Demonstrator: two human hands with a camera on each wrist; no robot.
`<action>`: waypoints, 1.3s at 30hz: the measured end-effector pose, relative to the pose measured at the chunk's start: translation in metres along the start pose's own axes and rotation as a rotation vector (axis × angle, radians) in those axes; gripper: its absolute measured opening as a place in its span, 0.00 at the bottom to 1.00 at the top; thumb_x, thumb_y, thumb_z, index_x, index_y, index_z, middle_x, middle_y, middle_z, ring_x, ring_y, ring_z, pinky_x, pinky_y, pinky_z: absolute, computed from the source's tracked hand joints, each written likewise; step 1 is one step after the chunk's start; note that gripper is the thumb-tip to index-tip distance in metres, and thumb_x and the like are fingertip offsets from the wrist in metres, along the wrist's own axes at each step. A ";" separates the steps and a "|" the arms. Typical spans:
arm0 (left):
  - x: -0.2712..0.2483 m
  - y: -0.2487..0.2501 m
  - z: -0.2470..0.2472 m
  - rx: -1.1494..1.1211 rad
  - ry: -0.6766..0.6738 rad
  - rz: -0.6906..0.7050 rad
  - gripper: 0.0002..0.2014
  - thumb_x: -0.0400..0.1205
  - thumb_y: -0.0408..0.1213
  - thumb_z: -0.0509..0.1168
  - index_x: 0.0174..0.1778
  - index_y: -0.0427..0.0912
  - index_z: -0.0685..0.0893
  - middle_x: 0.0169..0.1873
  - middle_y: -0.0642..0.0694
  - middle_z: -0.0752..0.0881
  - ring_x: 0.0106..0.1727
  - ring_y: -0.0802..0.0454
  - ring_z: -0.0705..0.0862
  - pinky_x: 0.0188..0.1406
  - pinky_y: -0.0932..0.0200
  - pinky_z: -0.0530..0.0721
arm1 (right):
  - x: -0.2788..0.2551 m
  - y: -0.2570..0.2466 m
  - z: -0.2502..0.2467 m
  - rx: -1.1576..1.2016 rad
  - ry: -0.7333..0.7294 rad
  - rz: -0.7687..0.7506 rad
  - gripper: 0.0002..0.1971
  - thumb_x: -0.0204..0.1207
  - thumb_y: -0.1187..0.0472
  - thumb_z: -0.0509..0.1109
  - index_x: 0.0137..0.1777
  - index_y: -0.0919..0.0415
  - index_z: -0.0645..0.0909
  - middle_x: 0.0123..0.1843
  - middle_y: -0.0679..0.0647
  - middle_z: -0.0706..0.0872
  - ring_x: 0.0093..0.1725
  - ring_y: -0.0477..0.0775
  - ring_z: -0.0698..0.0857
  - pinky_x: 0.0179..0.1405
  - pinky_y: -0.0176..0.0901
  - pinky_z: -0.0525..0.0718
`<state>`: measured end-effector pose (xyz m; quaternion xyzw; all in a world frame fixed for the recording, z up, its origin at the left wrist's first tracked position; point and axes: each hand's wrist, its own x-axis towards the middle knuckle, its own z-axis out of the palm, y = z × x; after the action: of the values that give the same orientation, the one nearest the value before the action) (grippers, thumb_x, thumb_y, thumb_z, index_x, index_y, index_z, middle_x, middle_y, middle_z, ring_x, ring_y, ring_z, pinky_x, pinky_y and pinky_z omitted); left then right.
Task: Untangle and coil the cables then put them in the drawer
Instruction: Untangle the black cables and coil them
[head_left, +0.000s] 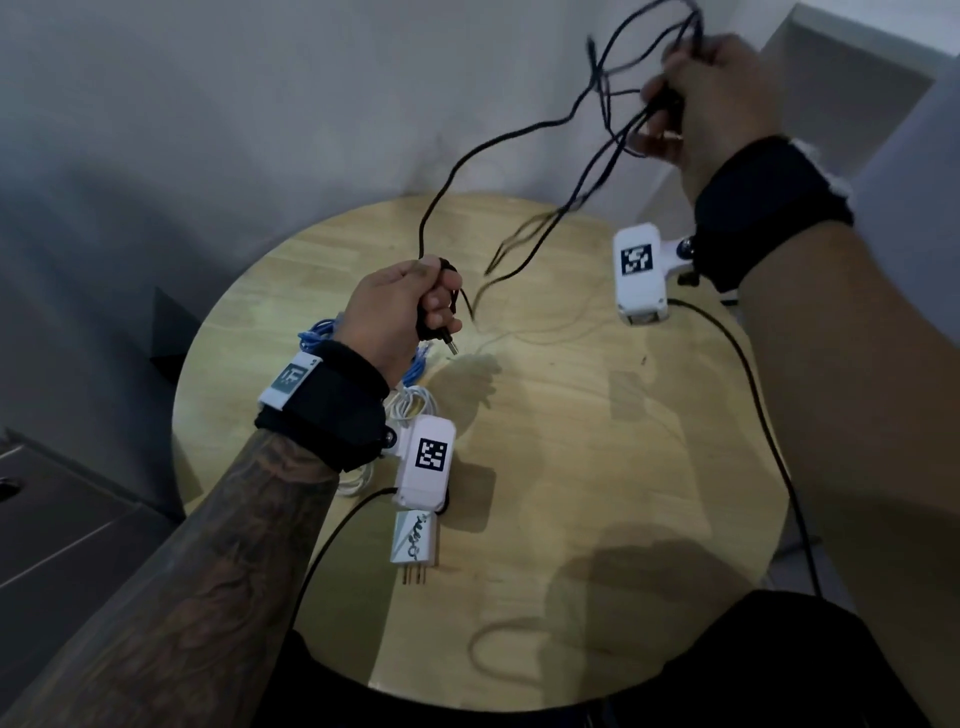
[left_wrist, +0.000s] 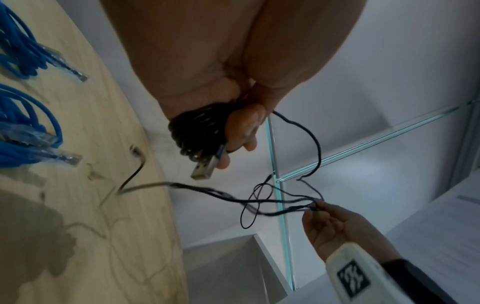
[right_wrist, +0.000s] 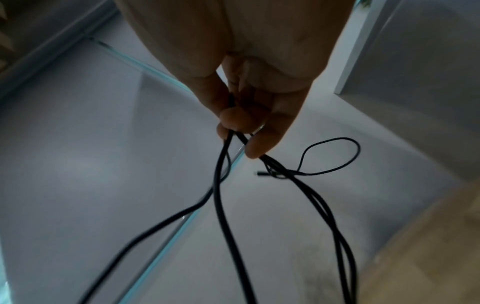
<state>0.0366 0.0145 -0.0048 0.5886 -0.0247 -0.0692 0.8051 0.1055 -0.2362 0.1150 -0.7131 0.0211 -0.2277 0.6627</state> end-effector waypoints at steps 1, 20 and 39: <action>0.000 0.001 0.000 -0.011 -0.002 -0.001 0.15 0.90 0.36 0.54 0.44 0.33 0.81 0.22 0.51 0.70 0.24 0.54 0.68 0.33 0.57 0.80 | -0.005 0.003 0.000 -0.091 -0.026 0.022 0.06 0.83 0.64 0.62 0.45 0.56 0.77 0.33 0.51 0.84 0.22 0.46 0.76 0.28 0.43 0.85; -0.006 -0.011 0.013 0.280 0.023 0.011 0.15 0.89 0.32 0.56 0.39 0.34 0.81 0.19 0.54 0.76 0.21 0.56 0.69 0.27 0.59 0.75 | -0.174 0.056 0.010 -0.319 -0.296 -0.134 0.19 0.78 0.40 0.67 0.62 0.49 0.83 0.62 0.41 0.86 0.64 0.40 0.82 0.65 0.39 0.78; -0.012 0.016 0.003 -0.393 -0.341 -0.263 0.12 0.78 0.38 0.52 0.37 0.38 0.78 0.20 0.53 0.64 0.22 0.55 0.63 0.34 0.56 0.78 | -0.145 0.090 -0.001 -0.330 -0.120 0.031 0.09 0.85 0.55 0.67 0.50 0.50 0.89 0.42 0.42 0.89 0.33 0.40 0.79 0.40 0.40 0.80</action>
<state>0.0254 0.0185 0.0122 0.3995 -0.0692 -0.2744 0.8720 -0.0003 -0.1997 -0.0142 -0.8242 0.0294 -0.1679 0.5401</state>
